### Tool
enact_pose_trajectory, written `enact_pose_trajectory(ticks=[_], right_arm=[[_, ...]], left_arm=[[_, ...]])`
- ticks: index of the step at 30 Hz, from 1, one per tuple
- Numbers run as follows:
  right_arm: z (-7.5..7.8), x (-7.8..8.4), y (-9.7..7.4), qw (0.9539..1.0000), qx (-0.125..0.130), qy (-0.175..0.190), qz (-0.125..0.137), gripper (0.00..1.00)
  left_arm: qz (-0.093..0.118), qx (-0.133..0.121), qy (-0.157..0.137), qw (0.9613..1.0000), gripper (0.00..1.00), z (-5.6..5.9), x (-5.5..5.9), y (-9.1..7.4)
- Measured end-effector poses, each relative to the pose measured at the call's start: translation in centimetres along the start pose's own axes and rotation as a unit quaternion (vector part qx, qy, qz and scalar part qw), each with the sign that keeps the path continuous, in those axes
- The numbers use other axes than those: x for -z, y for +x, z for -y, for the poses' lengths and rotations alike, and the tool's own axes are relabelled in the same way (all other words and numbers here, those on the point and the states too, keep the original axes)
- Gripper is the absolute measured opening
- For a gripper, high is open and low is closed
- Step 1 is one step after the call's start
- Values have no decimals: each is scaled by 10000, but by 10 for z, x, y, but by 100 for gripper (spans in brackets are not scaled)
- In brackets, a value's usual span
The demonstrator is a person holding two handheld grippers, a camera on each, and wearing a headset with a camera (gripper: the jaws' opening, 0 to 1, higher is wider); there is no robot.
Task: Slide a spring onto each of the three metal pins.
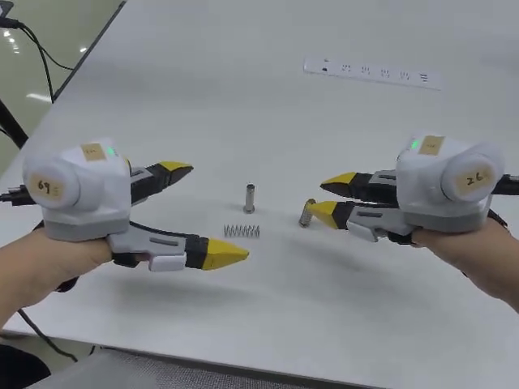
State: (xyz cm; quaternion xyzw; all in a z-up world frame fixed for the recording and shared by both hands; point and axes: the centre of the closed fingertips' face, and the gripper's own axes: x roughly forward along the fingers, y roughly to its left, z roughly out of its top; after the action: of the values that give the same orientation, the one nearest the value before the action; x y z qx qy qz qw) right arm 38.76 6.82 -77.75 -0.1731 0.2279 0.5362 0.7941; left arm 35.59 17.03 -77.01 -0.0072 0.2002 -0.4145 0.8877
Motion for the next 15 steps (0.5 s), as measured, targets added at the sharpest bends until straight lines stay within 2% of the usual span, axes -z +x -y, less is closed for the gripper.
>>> enact_pose_trajectory(ticks=[15], right_arm=[[-9, 0, -7, 9997, -25, 159, 164, 21]], left_arm=[[45, -2, -38, 10000, 97, 0, -1, -1]])
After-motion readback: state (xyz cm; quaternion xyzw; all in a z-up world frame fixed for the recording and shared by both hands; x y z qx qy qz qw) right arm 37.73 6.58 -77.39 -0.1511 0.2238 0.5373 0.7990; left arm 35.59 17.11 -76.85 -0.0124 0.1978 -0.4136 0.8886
